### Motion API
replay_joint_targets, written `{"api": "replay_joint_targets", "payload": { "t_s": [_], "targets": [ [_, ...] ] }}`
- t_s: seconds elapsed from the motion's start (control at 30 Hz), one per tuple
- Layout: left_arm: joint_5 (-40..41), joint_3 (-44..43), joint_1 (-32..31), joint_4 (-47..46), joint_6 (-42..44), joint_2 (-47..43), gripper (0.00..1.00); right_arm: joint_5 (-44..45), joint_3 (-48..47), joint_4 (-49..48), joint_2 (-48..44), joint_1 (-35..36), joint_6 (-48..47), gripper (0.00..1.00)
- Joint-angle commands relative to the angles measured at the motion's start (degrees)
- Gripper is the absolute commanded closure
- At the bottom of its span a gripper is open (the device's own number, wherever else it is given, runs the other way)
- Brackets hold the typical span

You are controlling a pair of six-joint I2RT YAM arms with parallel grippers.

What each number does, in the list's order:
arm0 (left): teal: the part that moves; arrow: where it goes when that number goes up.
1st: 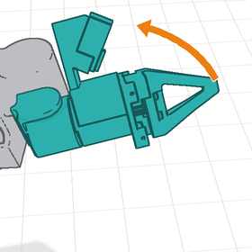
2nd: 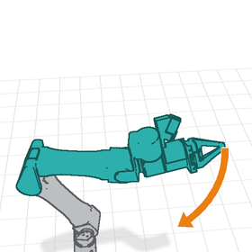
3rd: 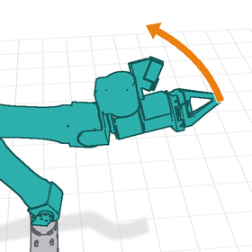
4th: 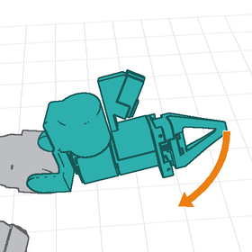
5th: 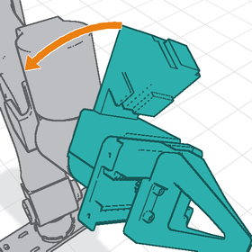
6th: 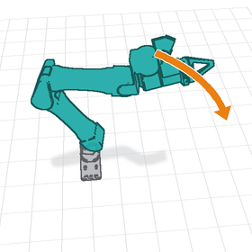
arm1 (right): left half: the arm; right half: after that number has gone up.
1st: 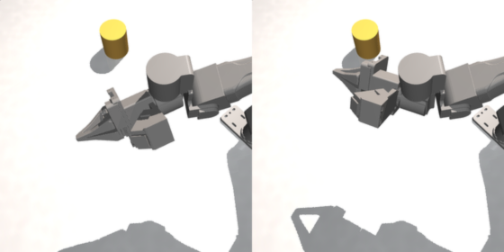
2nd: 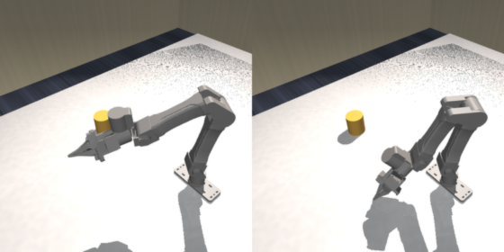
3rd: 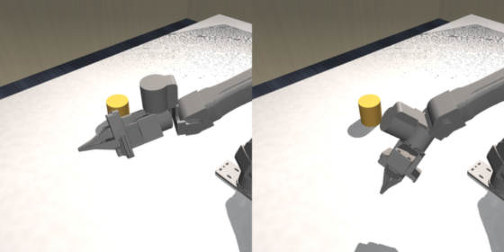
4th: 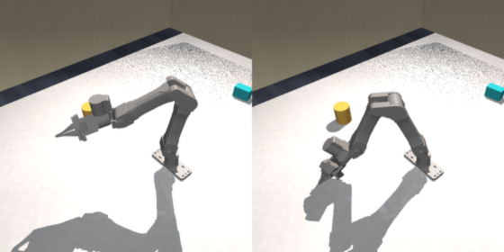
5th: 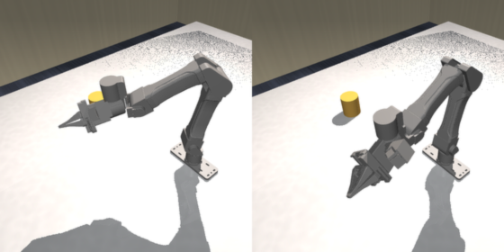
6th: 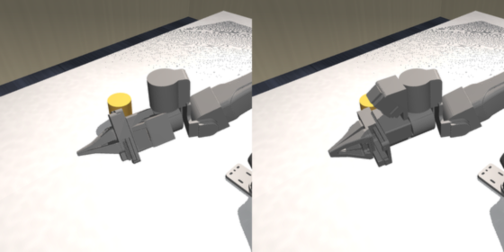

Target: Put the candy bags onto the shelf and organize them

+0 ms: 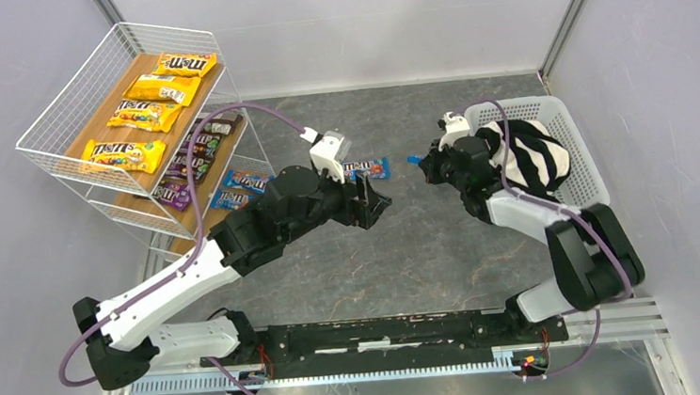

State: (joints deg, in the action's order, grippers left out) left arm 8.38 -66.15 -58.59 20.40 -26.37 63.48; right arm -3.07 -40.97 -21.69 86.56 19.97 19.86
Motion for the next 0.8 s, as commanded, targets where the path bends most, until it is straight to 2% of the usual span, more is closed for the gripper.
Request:
{"api": "replay_joint_targets", "payload": {
  "t_s": [0.0,0.17,0.37,0.5,0.6,0.7,0.77],
  "targets": [
    [-0.9,-0.7,-0.1,-2.5,-3.2,-2.8,0.19,-7.6,3.1,-1.3,-6.8,-0.2,-9.3,1.0],
    [-0.7,-0.9,-0.1,-1.8,-2.9,-5.7,0.19,-28.5,3.6,-1.8,-7.5,1.5,-18.4,1.0],
    [2.2,-1.2,-0.1,0.4,-2.9,-8.5,0.19,-44.4,-3.7,3.6,0.7,10.0,-22.2,1.0],
    [2.5,-1.2,-0.1,0.7,-2.9,-8.7,0.18,-52.2,-13.1,15.4,9.6,17.2,-27.3,1.0],
    [2.5,-1.2,-0.1,0.7,-2.8,-8.2,0.18,-58.3,-20.3,27.1,18.2,20.7,-35.4,1.0],
    [2.4,-1.3,-0.1,0.8,-2.7,-7.8,0.18,-57.5,-27.4,42.6,25.7,21.0,-45.3,1.0],
    [2.3,-1.1,-0.1,0.7,-2.6,-7.7,0.18,-54.5,-29.0,45.7,27.9,20.5,-46.4,1.0]
  ]
}}
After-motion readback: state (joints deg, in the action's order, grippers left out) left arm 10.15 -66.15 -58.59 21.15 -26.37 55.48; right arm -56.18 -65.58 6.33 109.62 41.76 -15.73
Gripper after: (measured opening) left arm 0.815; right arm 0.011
